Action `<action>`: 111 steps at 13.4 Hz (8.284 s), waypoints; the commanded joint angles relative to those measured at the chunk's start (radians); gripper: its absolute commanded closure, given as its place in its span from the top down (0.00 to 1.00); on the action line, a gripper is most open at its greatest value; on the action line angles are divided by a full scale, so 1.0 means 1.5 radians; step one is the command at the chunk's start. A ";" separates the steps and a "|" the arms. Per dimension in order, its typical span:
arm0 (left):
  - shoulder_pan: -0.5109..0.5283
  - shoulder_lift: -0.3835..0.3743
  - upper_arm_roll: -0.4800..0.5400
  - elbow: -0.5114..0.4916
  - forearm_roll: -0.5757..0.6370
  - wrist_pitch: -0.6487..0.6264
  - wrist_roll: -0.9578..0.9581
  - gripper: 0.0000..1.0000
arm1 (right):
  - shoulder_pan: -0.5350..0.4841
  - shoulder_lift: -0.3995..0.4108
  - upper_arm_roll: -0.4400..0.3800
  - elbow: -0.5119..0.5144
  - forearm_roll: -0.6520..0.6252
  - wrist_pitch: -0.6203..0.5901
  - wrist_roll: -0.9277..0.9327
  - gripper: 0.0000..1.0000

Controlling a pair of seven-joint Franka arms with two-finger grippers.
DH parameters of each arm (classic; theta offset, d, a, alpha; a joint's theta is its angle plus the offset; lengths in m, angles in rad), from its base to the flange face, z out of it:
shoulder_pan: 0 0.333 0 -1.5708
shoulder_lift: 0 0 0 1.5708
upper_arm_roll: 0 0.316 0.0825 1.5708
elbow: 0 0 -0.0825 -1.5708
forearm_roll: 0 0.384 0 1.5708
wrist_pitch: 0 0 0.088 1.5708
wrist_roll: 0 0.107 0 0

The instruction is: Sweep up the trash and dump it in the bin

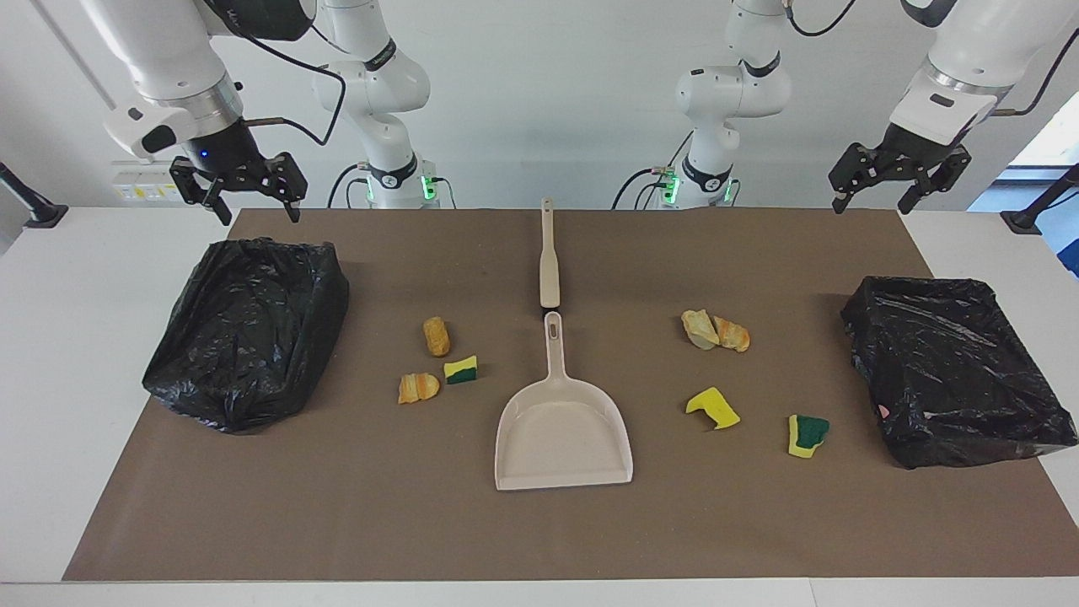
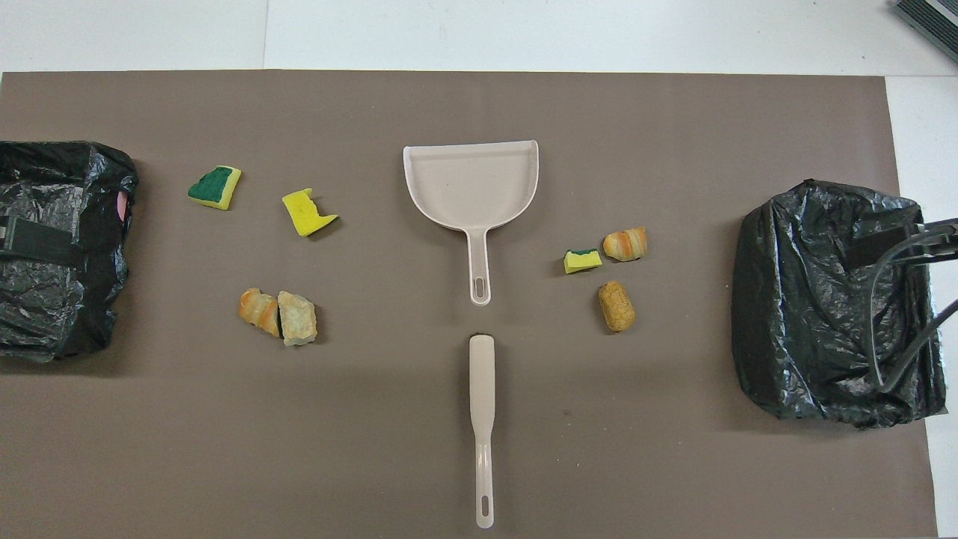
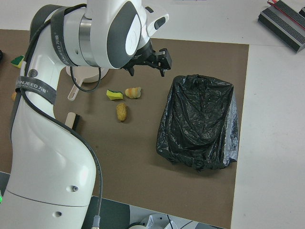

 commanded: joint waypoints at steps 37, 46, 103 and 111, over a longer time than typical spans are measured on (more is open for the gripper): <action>0.001 -0.112 -0.302 -0.325 -0.083 0.197 -0.208 1.00 | -0.002 -0.005 0.003 -0.002 0.001 -0.003 -0.013 1.00; -0.001 -0.104 -0.462 -0.433 -0.097 0.317 -0.373 1.00 | -0.003 -0.036 0.006 -0.115 0.003 0.079 -0.014 1.00; 0.023 -0.038 -0.191 -0.409 0.013 0.298 -0.018 0.00 | 0.319 0.357 0.082 0.023 0.104 0.288 0.297 1.00; 0.024 0.141 -0.048 -0.221 0.068 0.365 0.083 0.00 | 0.312 0.365 0.081 0.023 0.107 0.348 0.307 0.82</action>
